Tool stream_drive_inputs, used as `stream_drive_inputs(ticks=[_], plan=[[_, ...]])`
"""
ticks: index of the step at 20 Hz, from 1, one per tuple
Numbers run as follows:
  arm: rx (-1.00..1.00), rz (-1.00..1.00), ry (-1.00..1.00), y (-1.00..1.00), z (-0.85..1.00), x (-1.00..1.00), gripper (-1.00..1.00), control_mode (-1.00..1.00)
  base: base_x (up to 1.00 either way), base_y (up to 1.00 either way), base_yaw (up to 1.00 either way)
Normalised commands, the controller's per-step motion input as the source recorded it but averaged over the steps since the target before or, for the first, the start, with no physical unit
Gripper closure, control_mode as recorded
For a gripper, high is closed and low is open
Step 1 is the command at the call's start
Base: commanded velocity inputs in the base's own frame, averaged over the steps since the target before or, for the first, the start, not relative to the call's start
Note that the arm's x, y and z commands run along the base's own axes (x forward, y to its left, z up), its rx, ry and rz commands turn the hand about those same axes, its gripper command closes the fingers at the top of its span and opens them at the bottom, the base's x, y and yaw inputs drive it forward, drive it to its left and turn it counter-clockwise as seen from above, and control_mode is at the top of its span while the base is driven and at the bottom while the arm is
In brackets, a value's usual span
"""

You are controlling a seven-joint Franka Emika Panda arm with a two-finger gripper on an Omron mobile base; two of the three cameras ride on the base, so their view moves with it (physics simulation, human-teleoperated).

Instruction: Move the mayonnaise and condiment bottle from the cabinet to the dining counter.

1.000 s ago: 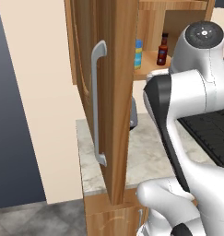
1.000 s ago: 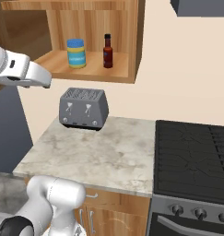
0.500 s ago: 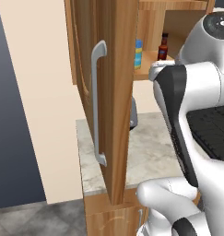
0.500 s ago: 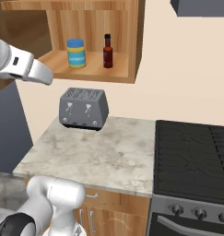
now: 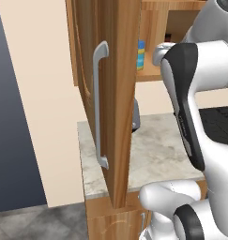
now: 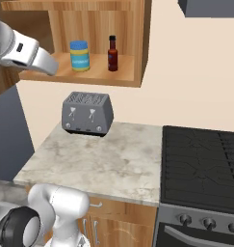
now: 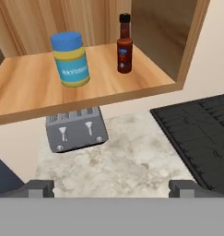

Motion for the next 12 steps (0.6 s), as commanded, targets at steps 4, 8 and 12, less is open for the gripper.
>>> stream_drive_inputs(ticks=[4, 8, 12], plan=[[0.0, 0.02, -0.09, 0.0, 0.01, 0.21, -1.0, -1.0, 0.0, 0.0, 0.0], [0.0, 0.02, -0.13, 0.0, 0.0, 0.22, -1.0, -1.0, 0.0, 0.0, 0.0], [0.0, 0.02, -0.18, 0.0, 0.0, 0.11, -1.0, -1.0, 0.0, 0.0, 0.0]])
